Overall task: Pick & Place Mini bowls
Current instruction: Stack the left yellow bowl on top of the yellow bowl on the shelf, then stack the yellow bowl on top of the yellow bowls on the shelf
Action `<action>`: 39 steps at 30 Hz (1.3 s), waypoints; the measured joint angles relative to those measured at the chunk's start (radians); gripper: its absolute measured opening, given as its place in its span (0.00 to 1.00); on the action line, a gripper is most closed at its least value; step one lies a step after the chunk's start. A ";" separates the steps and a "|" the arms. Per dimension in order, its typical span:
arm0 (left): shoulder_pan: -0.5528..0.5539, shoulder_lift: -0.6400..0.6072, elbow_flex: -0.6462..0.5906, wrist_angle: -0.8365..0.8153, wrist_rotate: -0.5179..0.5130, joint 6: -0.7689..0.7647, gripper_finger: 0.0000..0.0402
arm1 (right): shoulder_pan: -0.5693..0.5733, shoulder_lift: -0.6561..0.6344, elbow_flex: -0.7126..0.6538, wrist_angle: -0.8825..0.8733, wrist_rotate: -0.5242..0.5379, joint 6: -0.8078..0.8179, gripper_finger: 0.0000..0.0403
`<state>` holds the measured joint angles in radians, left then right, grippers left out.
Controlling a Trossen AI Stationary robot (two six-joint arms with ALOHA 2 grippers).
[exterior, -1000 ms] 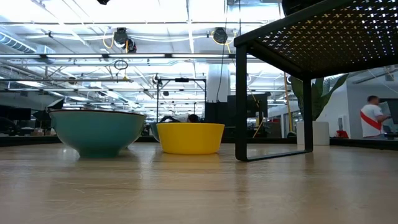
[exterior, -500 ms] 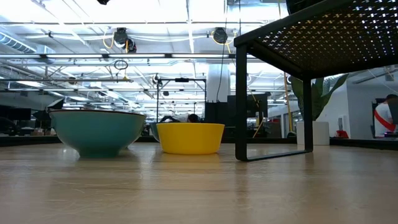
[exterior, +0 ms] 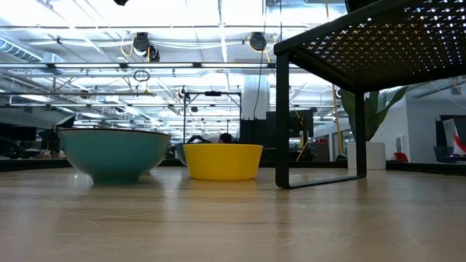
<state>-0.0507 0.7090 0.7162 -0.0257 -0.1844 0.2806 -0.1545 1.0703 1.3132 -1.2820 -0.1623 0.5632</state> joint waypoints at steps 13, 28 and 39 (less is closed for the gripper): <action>0.000 0.000 0.000 0.000 0.000 0.000 0.68 | 0.000 -0.083 0.000 0.163 0.000 -0.030 0.36; 0.000 0.000 0.000 0.000 0.000 0.000 0.68 | 0.033 -0.110 0.000 0.486 0.003 -0.159 0.36; 0.000 0.000 0.000 0.002 0.001 -0.022 0.68 | 0.192 0.017 0.000 0.759 0.001 -0.284 0.31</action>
<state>-0.0506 0.7090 0.7162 -0.0242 -0.1837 0.2586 0.0380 1.0875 1.3136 -0.5232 -0.1612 0.2791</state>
